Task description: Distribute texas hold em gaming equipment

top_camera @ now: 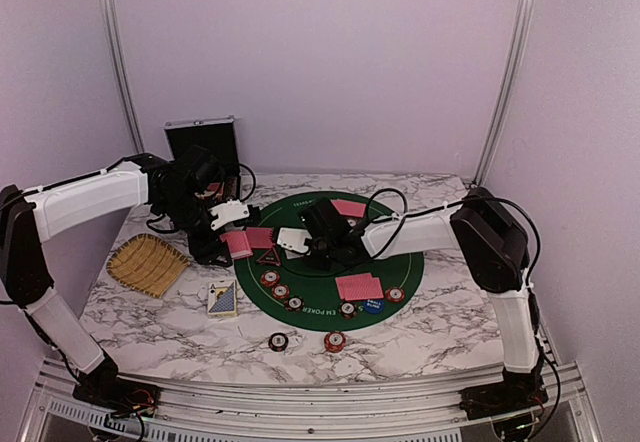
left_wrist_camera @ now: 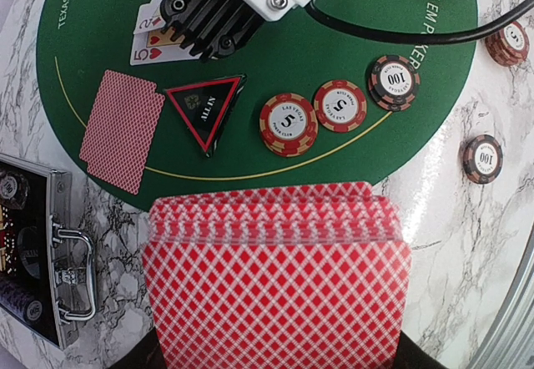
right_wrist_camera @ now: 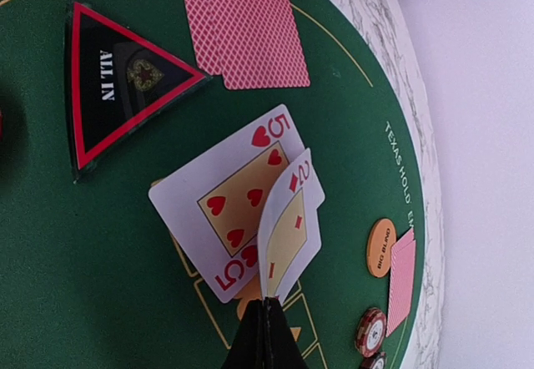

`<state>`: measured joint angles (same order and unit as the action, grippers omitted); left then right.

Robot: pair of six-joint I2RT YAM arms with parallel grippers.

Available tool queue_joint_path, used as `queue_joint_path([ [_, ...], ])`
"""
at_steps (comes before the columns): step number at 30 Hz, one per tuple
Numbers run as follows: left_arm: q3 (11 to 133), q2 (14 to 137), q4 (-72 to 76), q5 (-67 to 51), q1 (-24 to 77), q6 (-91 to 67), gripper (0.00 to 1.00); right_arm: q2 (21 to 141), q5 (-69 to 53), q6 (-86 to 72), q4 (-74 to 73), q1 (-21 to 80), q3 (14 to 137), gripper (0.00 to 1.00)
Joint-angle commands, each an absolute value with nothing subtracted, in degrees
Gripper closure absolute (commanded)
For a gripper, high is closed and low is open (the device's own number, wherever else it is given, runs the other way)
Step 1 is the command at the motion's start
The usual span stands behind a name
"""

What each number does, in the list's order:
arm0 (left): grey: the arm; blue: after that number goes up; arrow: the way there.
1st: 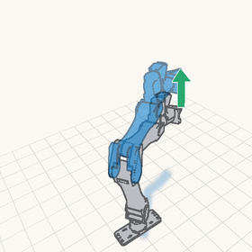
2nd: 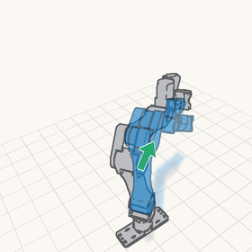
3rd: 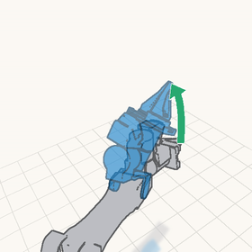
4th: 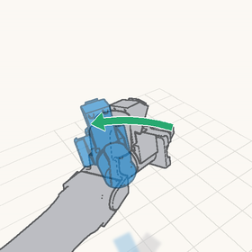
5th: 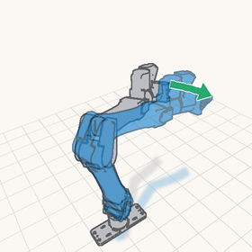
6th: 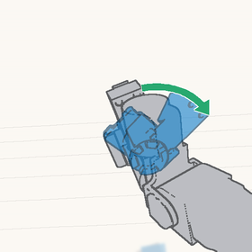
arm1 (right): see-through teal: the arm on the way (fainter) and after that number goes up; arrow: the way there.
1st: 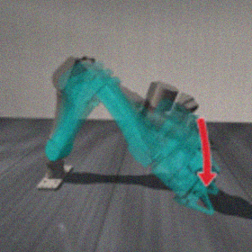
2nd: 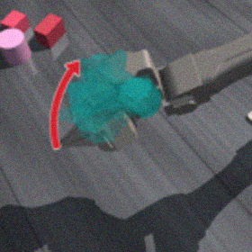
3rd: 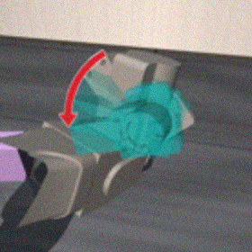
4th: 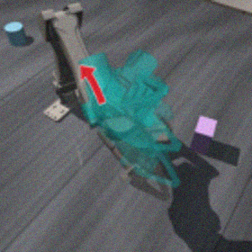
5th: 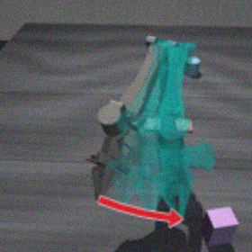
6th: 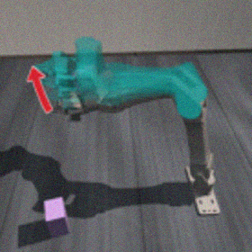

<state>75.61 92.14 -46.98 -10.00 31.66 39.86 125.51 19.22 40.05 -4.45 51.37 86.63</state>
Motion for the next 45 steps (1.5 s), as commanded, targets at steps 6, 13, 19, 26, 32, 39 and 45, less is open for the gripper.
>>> queue_joint_path([
  [6,76.72,91.41,-47.42,-10.50,31.29,40.06,1.00,125.97,13.47,35.63,-11.80,52.03,88.36,0.92],
  [13,77.12,91.26,-47.46,-10.42,31.29,39.91,1.00,124.49,12.75,35.36,-13.41,51.98,88.25,0.85],
  [19,77.11,91.23,-47.54,-10.55,31.28,39.70,1.00,123.13,14.84,32.40,-12.95,50.74,88.69,0.81],
  [26,77.22,90.92,-47.64,-10.60,31.29,39.72,1.00,113.00,11.68,19.84,-6.74,44.76,88.51,0.10],
  [32,77.48,90.71,-47.64,-10.91,31.29,39.49,1.00,109.19,-13.12,-4.60,-8.61,34.14,92.36,0.01],
  [39,77.47,90.35,-47.64,-10.95,31.28,39.47,1.00,111.88,-30.41,-13.88,-6.90,28.68,93.37,0.01],
  [45,78.34,91.32,-47.64,-11.20,31.29,39.34,1.00,112.80,-39.17,-23.96,-3.22,29.01,89.87,0.01],
])
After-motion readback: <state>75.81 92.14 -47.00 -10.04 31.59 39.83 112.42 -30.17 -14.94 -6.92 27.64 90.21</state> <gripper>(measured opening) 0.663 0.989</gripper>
